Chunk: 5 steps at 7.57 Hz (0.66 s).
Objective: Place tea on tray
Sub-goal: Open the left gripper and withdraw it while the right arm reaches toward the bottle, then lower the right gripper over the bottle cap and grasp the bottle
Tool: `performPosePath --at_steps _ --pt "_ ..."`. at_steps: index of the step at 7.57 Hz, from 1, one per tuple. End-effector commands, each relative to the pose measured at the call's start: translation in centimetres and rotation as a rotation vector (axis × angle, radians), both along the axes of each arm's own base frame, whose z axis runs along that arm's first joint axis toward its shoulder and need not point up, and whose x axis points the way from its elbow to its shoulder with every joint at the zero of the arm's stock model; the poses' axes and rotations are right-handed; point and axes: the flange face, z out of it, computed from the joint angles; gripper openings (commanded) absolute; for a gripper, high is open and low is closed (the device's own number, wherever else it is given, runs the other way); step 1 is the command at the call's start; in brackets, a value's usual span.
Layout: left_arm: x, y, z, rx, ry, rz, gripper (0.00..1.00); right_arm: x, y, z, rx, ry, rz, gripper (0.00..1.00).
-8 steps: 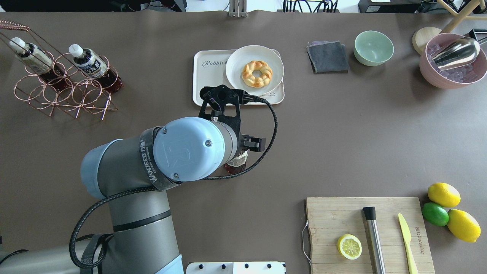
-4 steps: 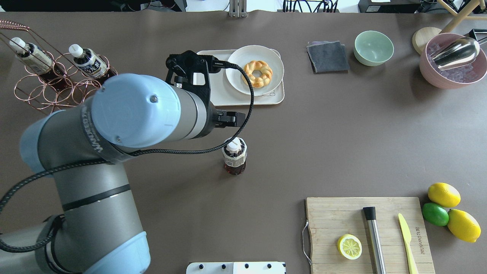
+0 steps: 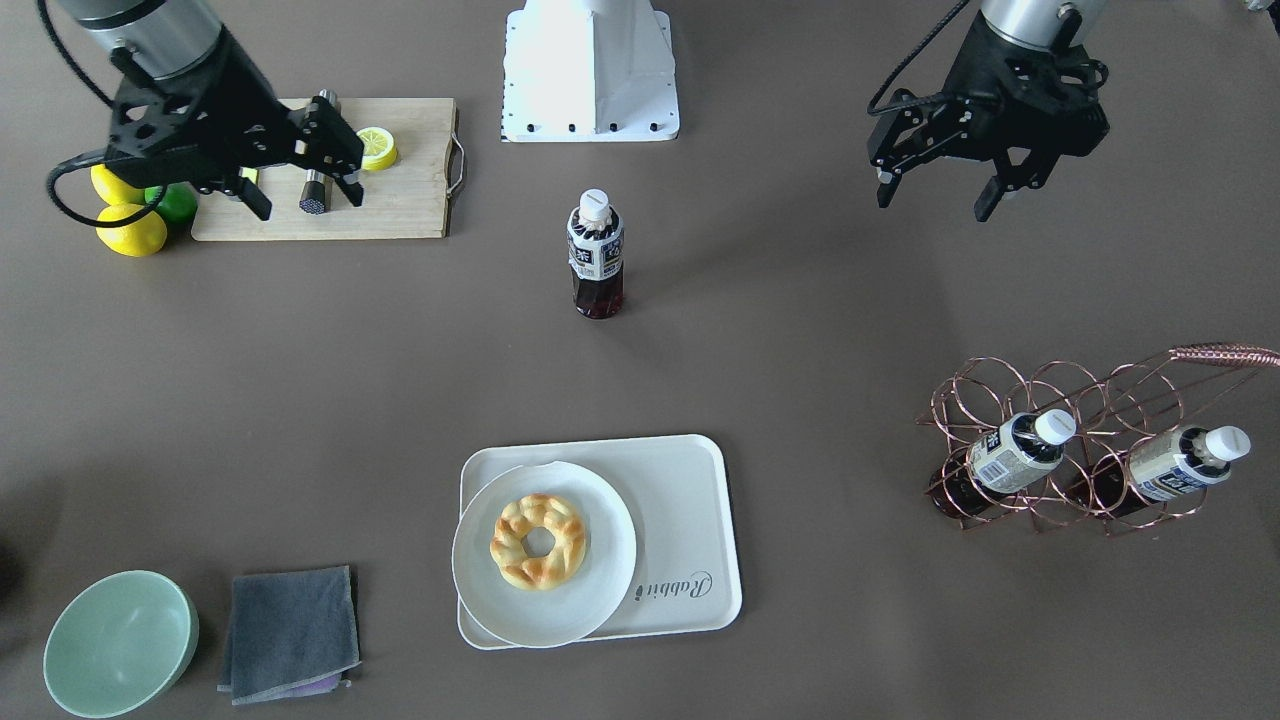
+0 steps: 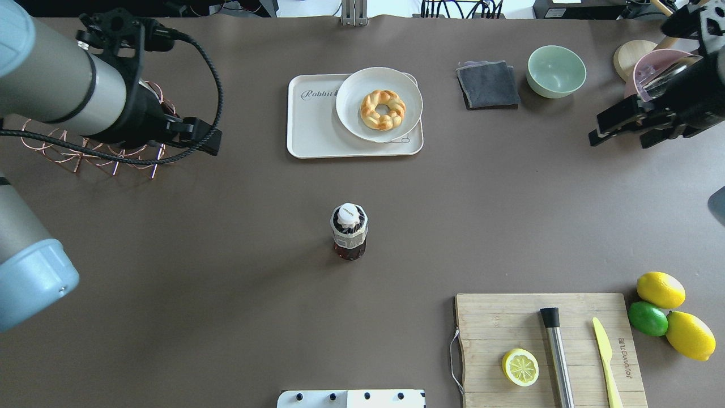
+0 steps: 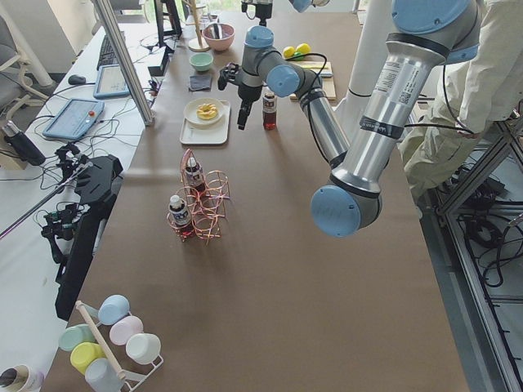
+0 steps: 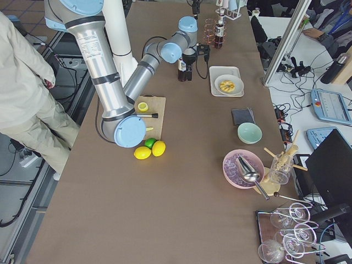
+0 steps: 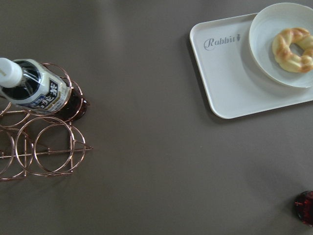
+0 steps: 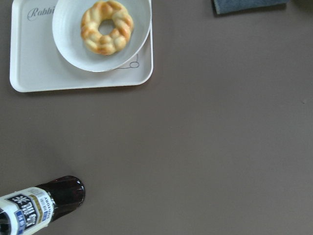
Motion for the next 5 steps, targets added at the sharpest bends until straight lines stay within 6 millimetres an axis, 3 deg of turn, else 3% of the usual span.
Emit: performPosePath --at_steps 1,2,3,5 --pt "-2.6 -0.9 3.6 -0.084 -0.004 -0.007 0.93 -11.2 3.2 -10.8 0.071 0.071 -0.003 1.0" --pt "-2.7 -1.9 4.4 -0.101 -0.016 -0.018 0.89 -12.9 3.9 -12.0 0.075 0.064 -0.019 1.0" --pt "-4.4 -2.7 4.9 -0.092 -0.025 -0.037 0.89 -14.8 4.6 -13.2 0.046 0.063 0.014 1.0" --pt "-6.7 -2.2 8.3 -0.078 -0.008 0.047 0.9 -18.5 5.1 -14.8 0.044 0.088 0.04 0.99"
